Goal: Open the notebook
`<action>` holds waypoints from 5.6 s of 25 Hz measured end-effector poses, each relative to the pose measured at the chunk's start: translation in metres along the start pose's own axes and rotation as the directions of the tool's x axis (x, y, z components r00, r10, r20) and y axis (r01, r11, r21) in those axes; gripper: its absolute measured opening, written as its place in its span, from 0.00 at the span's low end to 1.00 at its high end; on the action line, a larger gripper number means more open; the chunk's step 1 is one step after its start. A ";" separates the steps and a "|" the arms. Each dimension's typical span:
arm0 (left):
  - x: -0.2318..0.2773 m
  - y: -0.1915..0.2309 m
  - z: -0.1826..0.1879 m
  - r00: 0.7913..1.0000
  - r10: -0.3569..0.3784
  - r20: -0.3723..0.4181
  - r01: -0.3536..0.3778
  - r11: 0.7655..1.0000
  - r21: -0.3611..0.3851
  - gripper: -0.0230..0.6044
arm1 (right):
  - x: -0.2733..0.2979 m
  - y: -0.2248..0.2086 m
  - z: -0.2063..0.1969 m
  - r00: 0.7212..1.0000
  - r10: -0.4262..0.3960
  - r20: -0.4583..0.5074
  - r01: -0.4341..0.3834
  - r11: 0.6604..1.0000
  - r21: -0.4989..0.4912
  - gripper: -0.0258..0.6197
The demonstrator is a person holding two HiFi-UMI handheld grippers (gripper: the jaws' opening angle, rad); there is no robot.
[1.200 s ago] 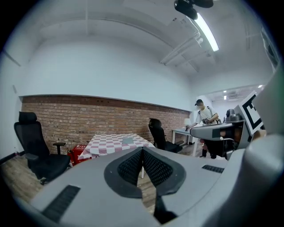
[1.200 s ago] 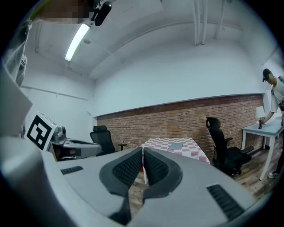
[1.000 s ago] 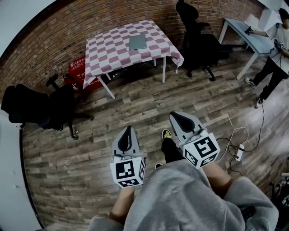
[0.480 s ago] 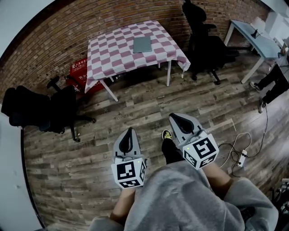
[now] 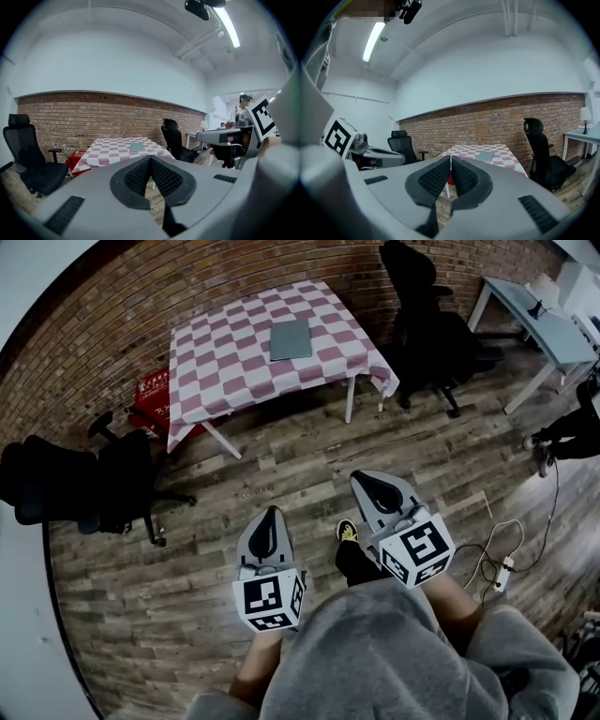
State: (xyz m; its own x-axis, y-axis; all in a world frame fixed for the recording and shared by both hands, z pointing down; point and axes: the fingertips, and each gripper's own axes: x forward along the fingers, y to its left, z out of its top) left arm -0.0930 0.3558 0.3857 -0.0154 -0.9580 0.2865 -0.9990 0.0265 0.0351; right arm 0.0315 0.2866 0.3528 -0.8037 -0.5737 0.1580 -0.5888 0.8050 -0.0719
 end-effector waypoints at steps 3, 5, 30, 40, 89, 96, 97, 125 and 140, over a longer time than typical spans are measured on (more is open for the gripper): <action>0.026 0.003 0.006 1.000 -0.011 -0.023 0.011 1.000 0.005 0.05 | 0.017 -0.019 0.004 1.000 -0.006 -0.007 0.006 1.000 0.009 0.08; 0.044 0.006 0.011 0.999 -0.012 -0.034 0.012 1.000 0.008 0.05 | 0.029 -0.035 0.006 1.000 -0.013 -0.013 0.013 1.000 0.011 0.08; 0.192 0.009 0.072 0.998 0.019 -0.056 -0.017 0.999 0.037 0.05 | 0.124 -0.167 0.040 1.000 -0.006 -0.008 0.006 0.999 0.044 0.08; 0.217 0.005 0.087 0.998 0.041 -0.057 -0.038 0.997 0.069 0.05 | 0.146 -0.190 0.048 0.999 0.032 0.020 -0.033 0.997 0.063 0.08; 0.507 0.174 0.130 0.967 -0.197 -0.164 0.207 0.977 0.049 0.05 | 0.433 -0.294 0.045 0.979 -0.110 -0.172 0.122 0.991 0.058 0.08; 0.535 0.183 0.123 0.950 -0.239 -0.200 0.250 0.968 0.027 0.06 | 0.451 -0.307 0.038 0.965 -0.150 -0.217 0.164 0.985 0.049 0.08; 0.538 0.182 0.121 0.947 -0.247 -0.207 0.257 0.966 0.026 0.06 | 0.453 -0.309 0.037 0.963 -0.153 -0.221 0.168 0.985 0.048 0.08; 0.675 0.076 -0.008 0.731 -0.167 -0.661 0.254 0.966 0.037 0.52 | 0.450 -0.450 -0.001 0.959 -0.087 -0.270 0.140 0.973 0.182 0.08; 0.702 0.095 -0.055 0.660 0.038 -0.751 0.087 0.988 0.126 0.60 | 0.452 -0.482 -0.026 0.965 0.001 -0.264 0.076 0.957 0.282 0.08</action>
State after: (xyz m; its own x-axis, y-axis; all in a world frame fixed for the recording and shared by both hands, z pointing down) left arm -0.1969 -0.2988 0.6431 -0.0169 -0.4164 0.9090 -0.9937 -0.0936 -0.0613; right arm -0.0460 -0.3567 0.4849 -0.7529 -0.5130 0.4124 -0.6488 0.6838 -0.3339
